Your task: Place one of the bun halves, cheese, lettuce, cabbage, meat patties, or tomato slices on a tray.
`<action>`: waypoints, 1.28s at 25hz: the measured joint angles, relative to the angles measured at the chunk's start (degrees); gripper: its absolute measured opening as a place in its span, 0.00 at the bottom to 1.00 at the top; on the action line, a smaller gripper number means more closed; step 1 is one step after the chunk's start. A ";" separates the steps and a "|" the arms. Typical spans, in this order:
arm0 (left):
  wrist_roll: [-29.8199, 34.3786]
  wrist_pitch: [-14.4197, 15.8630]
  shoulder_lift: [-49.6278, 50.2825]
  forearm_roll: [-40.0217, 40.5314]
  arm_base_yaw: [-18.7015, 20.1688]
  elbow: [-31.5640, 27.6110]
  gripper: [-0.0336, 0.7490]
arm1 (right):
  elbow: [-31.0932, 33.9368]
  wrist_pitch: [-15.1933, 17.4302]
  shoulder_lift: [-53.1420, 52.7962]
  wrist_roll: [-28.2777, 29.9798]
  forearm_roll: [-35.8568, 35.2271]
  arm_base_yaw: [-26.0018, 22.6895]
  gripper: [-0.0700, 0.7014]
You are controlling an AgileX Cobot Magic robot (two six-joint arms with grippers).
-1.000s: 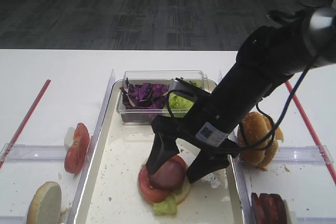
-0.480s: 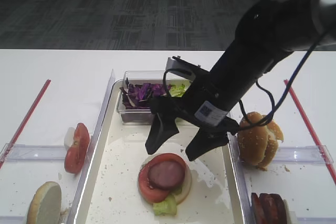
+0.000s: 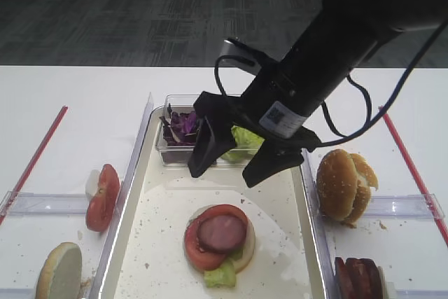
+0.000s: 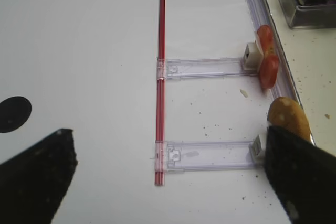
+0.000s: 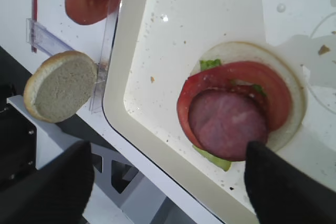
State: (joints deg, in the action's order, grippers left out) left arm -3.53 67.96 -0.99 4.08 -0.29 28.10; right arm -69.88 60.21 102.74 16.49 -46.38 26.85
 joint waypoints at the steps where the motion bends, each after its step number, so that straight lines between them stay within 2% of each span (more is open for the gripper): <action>1: 0.00 0.00 0.00 0.00 0.00 0.00 0.90 | -0.23 0.14 -0.47 -0.31 0.14 0.00 0.87; 17: 0.00 0.00 0.00 0.00 0.00 0.00 0.90 | -0.58 1.68 -3.34 -3.14 3.53 0.00 0.87; 27: 0.00 0.00 0.00 0.00 0.00 0.00 0.90 | -0.58 2.07 -3.34 -12.85 19.05 0.00 0.87; 32: 0.00 0.00 0.00 0.00 0.00 0.00 0.90 | -0.58 2.28 -3.40 -14.93 22.37 0.00 0.87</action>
State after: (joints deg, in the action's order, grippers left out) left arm -3.53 67.96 -0.99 4.08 -0.29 28.10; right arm -70.46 62.49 99.34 1.57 -24.01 26.85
